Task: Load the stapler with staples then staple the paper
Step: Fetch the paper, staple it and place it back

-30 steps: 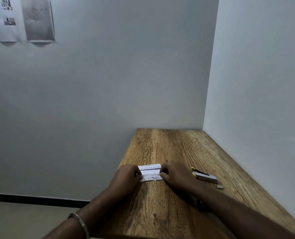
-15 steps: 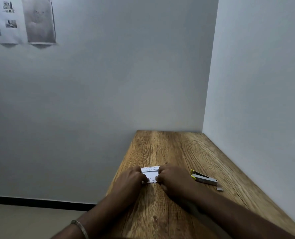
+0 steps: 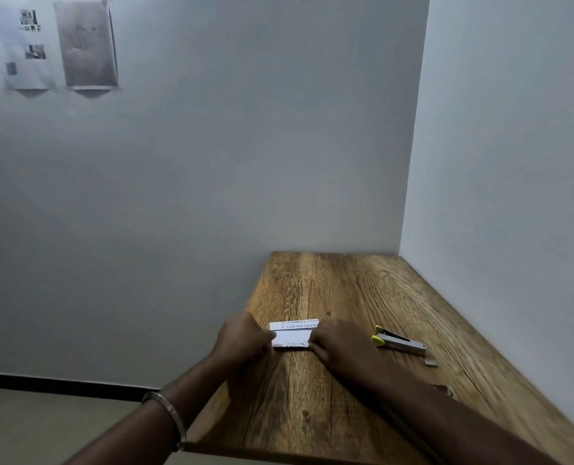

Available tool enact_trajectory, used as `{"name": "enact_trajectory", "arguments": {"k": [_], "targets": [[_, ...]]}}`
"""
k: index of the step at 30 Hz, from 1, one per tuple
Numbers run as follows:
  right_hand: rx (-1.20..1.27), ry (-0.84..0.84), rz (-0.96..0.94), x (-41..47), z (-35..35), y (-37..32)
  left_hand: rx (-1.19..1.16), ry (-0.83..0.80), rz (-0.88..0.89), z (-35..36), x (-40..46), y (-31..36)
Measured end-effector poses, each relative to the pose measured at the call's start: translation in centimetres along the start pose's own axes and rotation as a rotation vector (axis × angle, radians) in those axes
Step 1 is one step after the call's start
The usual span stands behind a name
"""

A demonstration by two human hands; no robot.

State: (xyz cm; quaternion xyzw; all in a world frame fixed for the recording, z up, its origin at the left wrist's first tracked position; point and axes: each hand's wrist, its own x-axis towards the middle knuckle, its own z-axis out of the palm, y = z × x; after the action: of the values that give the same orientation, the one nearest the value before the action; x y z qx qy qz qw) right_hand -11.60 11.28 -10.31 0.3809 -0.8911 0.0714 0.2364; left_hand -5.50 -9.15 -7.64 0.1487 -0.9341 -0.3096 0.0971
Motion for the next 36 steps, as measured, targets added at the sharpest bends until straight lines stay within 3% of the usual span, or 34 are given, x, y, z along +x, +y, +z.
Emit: {"name": "enact_trajectory", "arguments": {"k": [8,21,29,36], "targets": [[0.102,0.010,0.153,0.1,-0.4,-0.1,-0.201,-0.109,-0.166,-0.3,0.7,0.6],[0.096,-0.008,0.109,-0.8,-0.5,-0.3,-0.525,-0.165,-0.300,1.3,0.6,2.3],[0.172,-0.018,0.207,-0.9,-3.6,2.3,-0.758,-0.252,-0.359,1.1,0.4,1.5],[-0.105,-0.398,0.324,-3.5,-7.0,7.6,-0.832,-0.285,-0.312,1.4,0.3,1.3]]}}
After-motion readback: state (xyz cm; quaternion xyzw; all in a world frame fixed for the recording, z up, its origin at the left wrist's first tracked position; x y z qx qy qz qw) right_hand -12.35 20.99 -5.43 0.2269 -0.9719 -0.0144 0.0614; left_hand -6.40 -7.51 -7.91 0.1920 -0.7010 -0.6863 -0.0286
